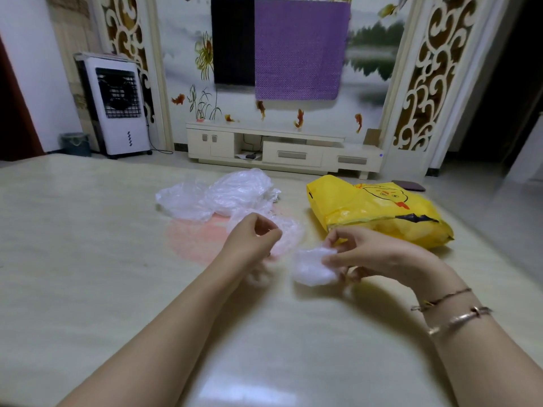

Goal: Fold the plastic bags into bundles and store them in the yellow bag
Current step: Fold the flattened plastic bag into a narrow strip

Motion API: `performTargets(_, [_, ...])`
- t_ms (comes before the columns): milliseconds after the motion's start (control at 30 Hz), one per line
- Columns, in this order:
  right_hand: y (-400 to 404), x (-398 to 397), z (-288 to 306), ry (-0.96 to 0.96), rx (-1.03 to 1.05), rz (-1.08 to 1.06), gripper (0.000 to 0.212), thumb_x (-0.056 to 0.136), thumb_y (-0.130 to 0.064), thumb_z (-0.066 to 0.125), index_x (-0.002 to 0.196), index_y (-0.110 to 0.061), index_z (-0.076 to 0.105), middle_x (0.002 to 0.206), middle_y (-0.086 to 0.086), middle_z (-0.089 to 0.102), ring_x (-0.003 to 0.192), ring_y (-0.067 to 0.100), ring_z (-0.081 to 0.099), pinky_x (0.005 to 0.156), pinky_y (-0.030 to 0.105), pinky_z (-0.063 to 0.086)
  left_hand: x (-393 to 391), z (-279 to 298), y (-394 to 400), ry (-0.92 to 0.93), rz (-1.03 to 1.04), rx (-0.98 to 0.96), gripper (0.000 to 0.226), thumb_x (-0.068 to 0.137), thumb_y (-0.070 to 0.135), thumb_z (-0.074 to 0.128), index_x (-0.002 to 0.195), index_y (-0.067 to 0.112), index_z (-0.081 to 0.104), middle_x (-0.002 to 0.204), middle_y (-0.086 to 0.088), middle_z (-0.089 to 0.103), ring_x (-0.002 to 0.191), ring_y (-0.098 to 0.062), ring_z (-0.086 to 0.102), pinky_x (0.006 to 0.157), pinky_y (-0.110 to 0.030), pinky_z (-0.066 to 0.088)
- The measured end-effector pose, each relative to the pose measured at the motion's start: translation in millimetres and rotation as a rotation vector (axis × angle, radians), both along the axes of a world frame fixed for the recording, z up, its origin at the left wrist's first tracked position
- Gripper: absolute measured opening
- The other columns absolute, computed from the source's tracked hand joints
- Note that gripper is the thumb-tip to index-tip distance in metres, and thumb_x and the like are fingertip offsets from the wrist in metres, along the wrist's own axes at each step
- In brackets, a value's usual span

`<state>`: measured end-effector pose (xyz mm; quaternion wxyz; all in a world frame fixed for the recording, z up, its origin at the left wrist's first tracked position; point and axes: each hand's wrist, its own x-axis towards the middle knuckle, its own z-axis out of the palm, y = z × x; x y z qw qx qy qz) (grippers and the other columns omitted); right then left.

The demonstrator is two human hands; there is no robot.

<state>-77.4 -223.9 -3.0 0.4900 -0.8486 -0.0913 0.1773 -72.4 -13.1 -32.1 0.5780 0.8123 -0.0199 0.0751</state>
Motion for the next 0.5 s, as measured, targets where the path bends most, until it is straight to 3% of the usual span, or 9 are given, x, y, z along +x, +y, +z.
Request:
performTargets(133, [-36.2, 0.9, 4.3, 0.060, -0.024, -0.031, 0.020, 0.086, -0.004, 0.068, 0.102, -0.007, 0.058, 0.075, 0.007, 0.064, 0.063, 0.014, 0.058, 0.052, 0.022, 0.048, -2.2, -1.2, -31.5, -0.026, -0.092, 0.134, 0.024, 0.085, 0.028, 0.069, 0.096, 0.009, 0.060, 0.086, 0.003, 0.062, 0.048, 0.002, 0.055, 0.042, -0.015, 0.041])
performTargets(300, [-64.1, 11.0, -3.7, 0.031, 0.182, -0.357, 0.024, 0.085, 0.002, 0.065, 0.104, -0.009, 0.055, 0.072, 0.009, 0.066, 0.054, 0.013, 0.063, 0.044, 0.020, 0.047, 10.4, 0.9, -76.5, -0.008, -0.134, 0.163, 0.027, 0.084, 0.037, 0.070, 0.083, 0.015, 0.053, 0.074, 0.002, 0.058, 0.061, -0.012, 0.059, 0.042, -0.018, 0.044])
performTargets(400, [-55.5, 19.4, -8.3, -0.038, 0.377, -0.467, 0.024, 0.083, 0.007, 0.066, 0.099, -0.007, 0.053, 0.086, 0.014, 0.061, 0.059, 0.017, 0.063, 0.043, 0.020, 0.049, 21.0, -5.8, -90.3, -0.065, -0.106, 0.151, 0.021, 0.085, 0.029, 0.064, 0.074, 0.016, 0.050, 0.077, -0.006, 0.062, 0.070, -0.024, 0.066, 0.060, -0.036, 0.058])
performTargets(500, [-35.6, 30.8, -14.7, -0.123, 0.416, -0.531, 0.022, 0.081, 0.011, 0.067, 0.092, -0.003, 0.054, 0.083, 0.014, 0.059, 0.061, 0.021, 0.060, 0.048, 0.025, 0.056, 27.8, -15.1, -93.2, -0.131, -0.084, 0.166, 0.018, 0.076, 0.032, 0.057, 0.073, 0.014, 0.054, 0.076, -0.006, 0.065, 0.078, -0.026, 0.066, 0.074, -0.047, 0.055])
